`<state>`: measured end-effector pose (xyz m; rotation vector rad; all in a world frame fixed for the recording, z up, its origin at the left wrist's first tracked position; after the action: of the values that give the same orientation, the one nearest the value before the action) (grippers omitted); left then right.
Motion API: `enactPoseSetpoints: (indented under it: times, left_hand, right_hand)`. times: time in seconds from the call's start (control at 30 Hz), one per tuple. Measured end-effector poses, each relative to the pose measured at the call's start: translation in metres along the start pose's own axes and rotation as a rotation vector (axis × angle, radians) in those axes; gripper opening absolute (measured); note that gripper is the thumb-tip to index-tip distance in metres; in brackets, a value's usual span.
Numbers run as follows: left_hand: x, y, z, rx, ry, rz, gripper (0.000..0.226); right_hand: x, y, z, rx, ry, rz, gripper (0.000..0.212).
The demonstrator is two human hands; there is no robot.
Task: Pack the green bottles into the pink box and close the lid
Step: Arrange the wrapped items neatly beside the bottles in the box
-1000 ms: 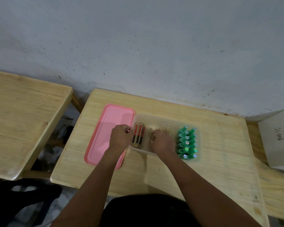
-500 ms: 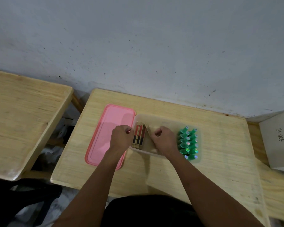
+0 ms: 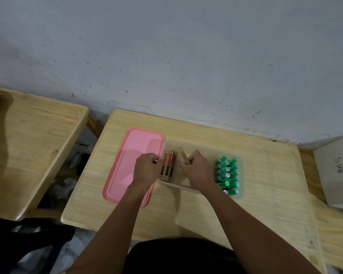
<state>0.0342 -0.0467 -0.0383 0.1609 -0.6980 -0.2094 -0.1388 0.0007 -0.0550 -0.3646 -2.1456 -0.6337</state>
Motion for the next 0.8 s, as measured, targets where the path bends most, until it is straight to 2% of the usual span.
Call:
enactPoseSetpoints:
  times: [0.1, 0.23, 0.47, 0.63, 0.8]
  left_hand:
    - [0.000, 0.000, 0.000, 0.005, 0.009, -0.001, 0.019]
    - [0.000, 0.001, 0.000, 0.006, 0.008, -0.010, 0.018]
    - [-0.002, 0.000, -0.002, 0.014, 0.019, -0.008, 0.019]
    - [-0.002, 0.000, -0.003, 0.023, 0.025, -0.002, 0.019]
    - [-0.002, -0.001, -0.003, 0.023, 0.015, -0.001, 0.019]
  right_hand:
    - [-0.002, 0.006, 0.000, -0.001, -0.128, -0.051, 0.023]
    - [-0.011, 0.011, -0.004, -0.010, -0.170, -0.120, 0.031]
    - [-0.023, 0.003, -0.014, -0.096, -0.237, -0.107, 0.019]
    - [-0.022, 0.003, -0.017, -0.160, -0.351, -0.074, 0.027]
    - [-0.025, 0.002, -0.017, -0.152, -0.407, -0.133, 0.025]
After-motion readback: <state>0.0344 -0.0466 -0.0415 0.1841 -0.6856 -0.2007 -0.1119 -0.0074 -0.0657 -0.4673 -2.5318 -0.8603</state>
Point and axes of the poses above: each hand's wrist, its own y-axis away from the middle knuckle, its own x-axis out of the back of the hand, z = x × y, the point moved 3 cm from there along -y, towards the middle knuckle
